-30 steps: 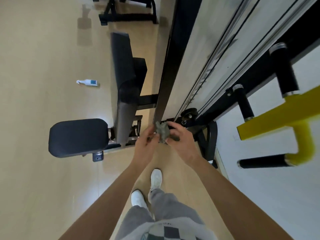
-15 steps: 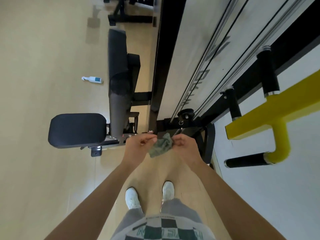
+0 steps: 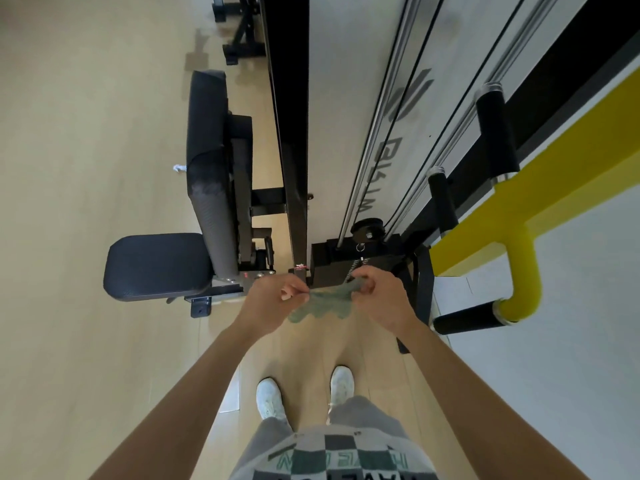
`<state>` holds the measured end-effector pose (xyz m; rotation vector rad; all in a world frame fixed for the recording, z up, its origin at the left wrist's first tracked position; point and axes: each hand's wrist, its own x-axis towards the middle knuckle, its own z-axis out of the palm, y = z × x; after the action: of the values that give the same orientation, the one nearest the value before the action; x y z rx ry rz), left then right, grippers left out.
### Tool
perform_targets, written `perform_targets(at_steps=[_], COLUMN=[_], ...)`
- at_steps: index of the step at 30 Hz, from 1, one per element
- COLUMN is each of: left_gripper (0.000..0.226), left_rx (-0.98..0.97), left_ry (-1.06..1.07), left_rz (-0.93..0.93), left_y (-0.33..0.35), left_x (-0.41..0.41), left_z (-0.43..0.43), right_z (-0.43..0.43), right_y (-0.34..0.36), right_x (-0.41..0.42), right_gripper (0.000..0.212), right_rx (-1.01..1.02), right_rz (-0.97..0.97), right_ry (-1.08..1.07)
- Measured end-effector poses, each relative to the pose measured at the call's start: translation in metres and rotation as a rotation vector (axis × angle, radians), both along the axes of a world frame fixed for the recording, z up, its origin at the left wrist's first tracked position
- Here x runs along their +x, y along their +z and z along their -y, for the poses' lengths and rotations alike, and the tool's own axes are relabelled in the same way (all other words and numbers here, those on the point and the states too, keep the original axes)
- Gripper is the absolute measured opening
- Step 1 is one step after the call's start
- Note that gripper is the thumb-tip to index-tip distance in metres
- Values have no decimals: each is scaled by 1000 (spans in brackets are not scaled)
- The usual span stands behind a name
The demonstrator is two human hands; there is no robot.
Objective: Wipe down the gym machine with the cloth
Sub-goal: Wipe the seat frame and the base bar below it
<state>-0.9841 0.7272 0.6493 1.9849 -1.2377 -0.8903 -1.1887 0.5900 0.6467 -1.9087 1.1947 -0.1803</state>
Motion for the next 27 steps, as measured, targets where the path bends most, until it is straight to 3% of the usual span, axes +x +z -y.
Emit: perform_targets(at_steps=[2,5,8,11,15,23,27], left_gripper=[12,16,21,21,24,20,11], left_rx=[-28,-56,-67,-55,5,157,117], left_ry=[-46,-104,-162,-211,-209,-284,-42], left_rz=[-57,-106,-56,-4,63,437,538], left_y=[4,8,12,18,27,20,10], left_x=[-3,-3,6,24,44,75,80], left_z=[4,9,10,10,10,25,46], right_z=[1,3,8,12,20,46,57], right_y=[3,6,8,3,0,0,-1], right_x=[6,25,48,69,83,85,92], right_gripper=[45,58,57,39,10,7,16], right_rx=[2,126,295,313,189,-169,-176], right_rz=[20,198,224,165,-40,-71,65], right_ry=[83,281,465,524,610,407,126])
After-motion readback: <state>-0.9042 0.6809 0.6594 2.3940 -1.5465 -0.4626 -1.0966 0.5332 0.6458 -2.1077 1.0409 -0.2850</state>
